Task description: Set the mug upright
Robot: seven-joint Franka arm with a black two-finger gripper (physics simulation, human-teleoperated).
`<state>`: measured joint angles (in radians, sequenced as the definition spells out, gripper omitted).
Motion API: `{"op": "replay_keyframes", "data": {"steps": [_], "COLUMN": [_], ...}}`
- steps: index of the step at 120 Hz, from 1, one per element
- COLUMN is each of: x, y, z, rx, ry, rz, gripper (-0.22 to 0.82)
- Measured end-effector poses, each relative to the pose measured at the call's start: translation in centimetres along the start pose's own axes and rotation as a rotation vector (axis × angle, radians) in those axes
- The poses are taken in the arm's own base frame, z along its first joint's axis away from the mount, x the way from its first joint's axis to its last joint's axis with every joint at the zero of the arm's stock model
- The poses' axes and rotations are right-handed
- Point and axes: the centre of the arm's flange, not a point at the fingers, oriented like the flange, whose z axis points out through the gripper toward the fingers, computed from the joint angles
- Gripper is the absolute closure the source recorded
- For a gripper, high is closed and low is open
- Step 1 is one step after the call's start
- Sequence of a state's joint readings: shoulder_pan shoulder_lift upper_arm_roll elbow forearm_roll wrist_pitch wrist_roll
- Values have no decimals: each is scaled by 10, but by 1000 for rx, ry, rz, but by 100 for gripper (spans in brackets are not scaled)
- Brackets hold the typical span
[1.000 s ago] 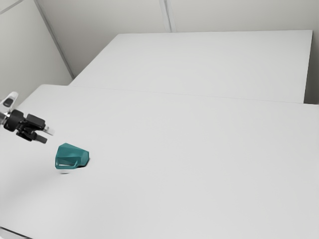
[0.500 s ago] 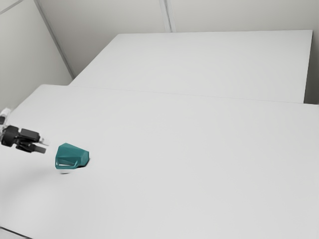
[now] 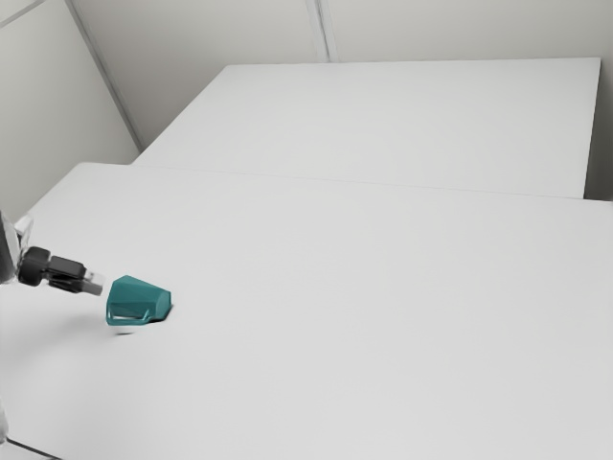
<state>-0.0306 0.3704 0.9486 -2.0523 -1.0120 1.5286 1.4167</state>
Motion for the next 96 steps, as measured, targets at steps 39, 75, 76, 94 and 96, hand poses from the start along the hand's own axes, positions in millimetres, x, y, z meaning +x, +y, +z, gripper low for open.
{"op": "replay_keyframes", "data": {"steps": [39,75,76,94,96], "x": [13,13,13,14,14], "y": [-15,-16,-16,-14,-14], "z": [36,47,47,49,49], "rx": [-86,-132,-133,-148,-150], "ry": [10,35,35,43,45], "rz": [79,134,135,159,161], "gripper": [3,26,28,46,48]}}
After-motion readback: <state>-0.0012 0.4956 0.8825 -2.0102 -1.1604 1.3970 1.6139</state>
